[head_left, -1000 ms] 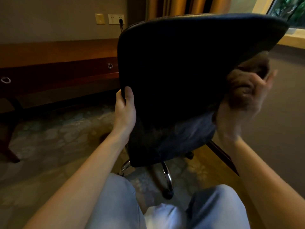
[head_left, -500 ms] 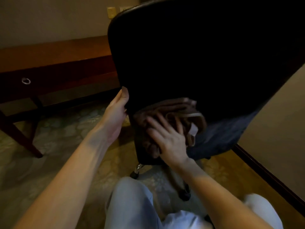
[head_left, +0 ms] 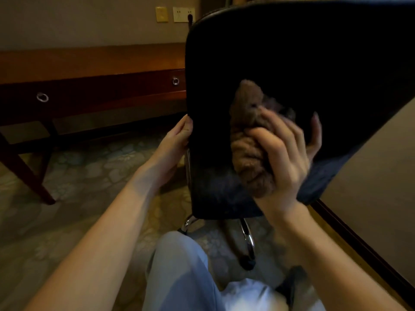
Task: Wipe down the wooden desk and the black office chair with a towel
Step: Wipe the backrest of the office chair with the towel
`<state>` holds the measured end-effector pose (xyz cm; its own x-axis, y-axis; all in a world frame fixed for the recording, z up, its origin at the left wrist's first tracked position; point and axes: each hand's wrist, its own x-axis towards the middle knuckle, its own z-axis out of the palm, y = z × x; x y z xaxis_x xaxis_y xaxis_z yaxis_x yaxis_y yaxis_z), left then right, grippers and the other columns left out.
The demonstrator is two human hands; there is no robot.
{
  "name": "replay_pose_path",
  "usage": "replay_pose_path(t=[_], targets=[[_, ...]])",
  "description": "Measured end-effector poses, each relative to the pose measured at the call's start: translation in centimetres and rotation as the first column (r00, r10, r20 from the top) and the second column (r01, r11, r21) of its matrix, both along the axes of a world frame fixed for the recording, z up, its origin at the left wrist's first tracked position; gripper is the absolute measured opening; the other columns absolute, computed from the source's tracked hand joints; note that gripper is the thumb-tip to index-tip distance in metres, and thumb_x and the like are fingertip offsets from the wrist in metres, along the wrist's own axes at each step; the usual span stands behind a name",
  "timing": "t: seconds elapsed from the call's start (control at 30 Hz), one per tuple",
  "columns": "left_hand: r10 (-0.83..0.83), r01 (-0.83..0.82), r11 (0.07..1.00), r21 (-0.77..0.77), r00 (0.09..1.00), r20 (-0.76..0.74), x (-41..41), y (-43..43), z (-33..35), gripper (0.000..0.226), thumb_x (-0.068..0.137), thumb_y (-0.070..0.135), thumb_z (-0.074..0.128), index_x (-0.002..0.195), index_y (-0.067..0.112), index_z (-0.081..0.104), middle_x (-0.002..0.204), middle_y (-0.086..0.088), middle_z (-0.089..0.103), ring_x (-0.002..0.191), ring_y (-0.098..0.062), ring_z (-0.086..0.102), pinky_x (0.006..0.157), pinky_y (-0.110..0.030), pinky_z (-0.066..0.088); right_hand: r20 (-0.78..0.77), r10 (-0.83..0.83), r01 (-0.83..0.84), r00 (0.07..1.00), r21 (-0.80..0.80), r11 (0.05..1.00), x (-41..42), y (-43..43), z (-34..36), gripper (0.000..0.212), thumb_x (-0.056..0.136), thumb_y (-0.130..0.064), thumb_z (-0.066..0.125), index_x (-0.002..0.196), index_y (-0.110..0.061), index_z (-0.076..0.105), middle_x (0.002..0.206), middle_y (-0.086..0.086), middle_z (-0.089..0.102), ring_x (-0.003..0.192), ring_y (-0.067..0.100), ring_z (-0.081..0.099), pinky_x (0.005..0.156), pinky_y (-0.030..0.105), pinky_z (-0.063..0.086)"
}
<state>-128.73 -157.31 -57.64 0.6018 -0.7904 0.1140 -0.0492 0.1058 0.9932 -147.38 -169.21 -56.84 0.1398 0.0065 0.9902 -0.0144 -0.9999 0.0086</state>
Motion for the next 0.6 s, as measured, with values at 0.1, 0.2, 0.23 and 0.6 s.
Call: replay_pose_path(t=[0.1,0.2,0.23,0.6], targets=[[0.011,-0.015,0.999,-0.035,0.994,-0.105,-0.6,0.1,0.1,0.053,0.107,0.054,0.024,0.147,0.032,0.05,0.14,0.014,0.062,0.136,-0.008,0.052,0.119,-0.034,0.034,-0.068,-0.053,0.046,0.996,-0.11,0.993,1.5,-0.2,1.9,0.034,0.107,-0.04,0.047,0.129,-0.017,0.058,0.139,0.014,0.062,0.131,0.037,0.058,0.11,0.076,0.024],[0.026,-0.032,0.999,-0.03,0.982,-0.187,-0.9,0.5,-1.1,0.066,0.104,0.064,0.01,0.142,0.031,0.052,0.133,0.017,0.065,0.129,-0.005,0.056,0.123,-0.039,0.027,-0.218,-0.171,0.149,0.961,-0.117,0.982,3.9,-0.7,0.4,0.056,0.103,-0.05,0.053,0.147,-0.016,0.043,0.152,0.009,0.053,0.143,0.038,0.044,0.113,0.078,0.019],[0.022,-0.031,0.999,-0.038,0.974,-0.224,-0.9,0.7,-1.8,0.07,0.102,0.068,0.009,0.142,0.03,0.054,0.134,0.014,0.065,0.129,-0.007,0.056,0.124,-0.042,0.027,-0.24,-0.208,0.184,0.948,-0.119,0.976,4.6,-0.9,-0.4,0.061,0.102,-0.052,0.055,0.15,-0.015,0.043,0.154,0.007,0.051,0.145,0.038,0.041,0.115,0.077,0.017],[-0.02,-0.048,0.986,-0.157,0.915,-0.404,0.2,1.3,-2.7,0.1,0.092,0.083,0.007,0.14,0.012,0.059,0.137,-0.012,0.066,0.125,-0.024,0.064,0.094,-0.037,0.051,-0.459,-0.028,-0.111,0.888,-0.273,0.956,8.4,-2.2,-6.0,0.038,0.09,-0.015,0.078,0.125,-0.004,0.071,0.138,0.019,0.063,0.139,0.036,0.039,0.128,0.04,0.007]])
